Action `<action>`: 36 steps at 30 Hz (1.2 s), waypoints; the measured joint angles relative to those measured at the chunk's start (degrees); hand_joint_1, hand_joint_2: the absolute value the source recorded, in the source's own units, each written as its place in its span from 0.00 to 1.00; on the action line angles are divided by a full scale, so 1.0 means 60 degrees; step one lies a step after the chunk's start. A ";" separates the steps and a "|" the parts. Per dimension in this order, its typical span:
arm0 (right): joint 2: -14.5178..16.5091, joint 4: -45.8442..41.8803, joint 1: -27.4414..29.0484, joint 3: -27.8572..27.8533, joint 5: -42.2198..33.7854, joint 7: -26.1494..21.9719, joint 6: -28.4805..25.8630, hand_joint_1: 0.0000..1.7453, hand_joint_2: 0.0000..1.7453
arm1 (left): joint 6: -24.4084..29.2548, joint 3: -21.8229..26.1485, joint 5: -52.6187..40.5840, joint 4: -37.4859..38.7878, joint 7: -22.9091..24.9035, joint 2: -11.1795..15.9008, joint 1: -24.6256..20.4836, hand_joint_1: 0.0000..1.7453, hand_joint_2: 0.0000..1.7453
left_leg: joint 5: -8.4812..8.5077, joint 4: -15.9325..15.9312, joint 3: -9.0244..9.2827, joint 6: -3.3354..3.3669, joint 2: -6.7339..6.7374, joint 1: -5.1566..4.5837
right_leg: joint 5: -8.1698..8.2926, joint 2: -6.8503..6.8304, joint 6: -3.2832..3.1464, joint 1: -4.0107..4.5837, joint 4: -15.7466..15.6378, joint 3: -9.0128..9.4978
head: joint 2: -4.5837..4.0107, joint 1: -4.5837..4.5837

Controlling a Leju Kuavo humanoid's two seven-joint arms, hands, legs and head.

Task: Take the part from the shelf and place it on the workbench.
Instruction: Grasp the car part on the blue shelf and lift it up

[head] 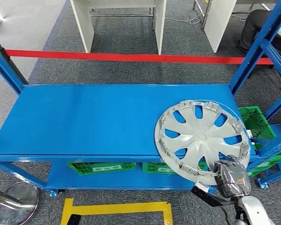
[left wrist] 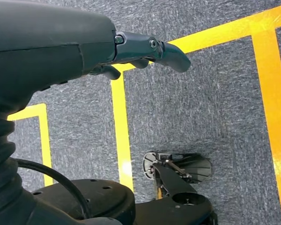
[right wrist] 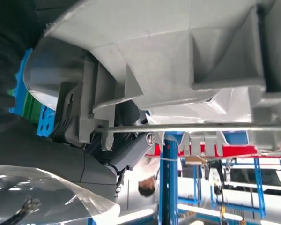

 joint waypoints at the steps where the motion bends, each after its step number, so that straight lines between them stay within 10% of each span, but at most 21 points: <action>1: 0.0000 -0.0033 0.0026 0.0000 0.0132 0.0032 -0.0072 1.00 1.00 | 0.0000 -0.0032 0.0001 0.0000 0.0000 -0.0001 0.0000 0.00 1.00 | 0.0000 0.0000 -0.0004 0.0000 0.0000 0.0000 | 0.0000 -0.0001 0.0000 0.0000 0.0000 -0.0003 | 0.0000 -0.0001; 12: 0.0007 -0.1482 0.0750 -0.0266 0.3933 0.1190 -0.2367 1.00 1.00 | 0.0037 -0.0148 0.0072 0.0000 0.0051 -0.0025 -0.0010 0.00 1.00 | -0.0001 0.0000 -0.0035 0.0001 -0.0003 0.0000 | -0.0002 -0.0004 -0.0001 0.0000 0.0001 -0.0034 | 0.0000 -0.0001; 36: 0.0569 -0.4412 0.1414 -0.1900 0.4158 -0.0465 -0.2493 1.00 1.00 | 0.0053 -0.0557 0.0075 0.0000 0.0056 -0.0079 -0.0025 0.00 1.00 | -0.0001 0.0000 -0.0071 0.0001 -0.0008 -0.0001 | -0.0001 -0.0002 -0.0001 -0.0001 0.0002 -0.0069 | 0.0000 -0.0001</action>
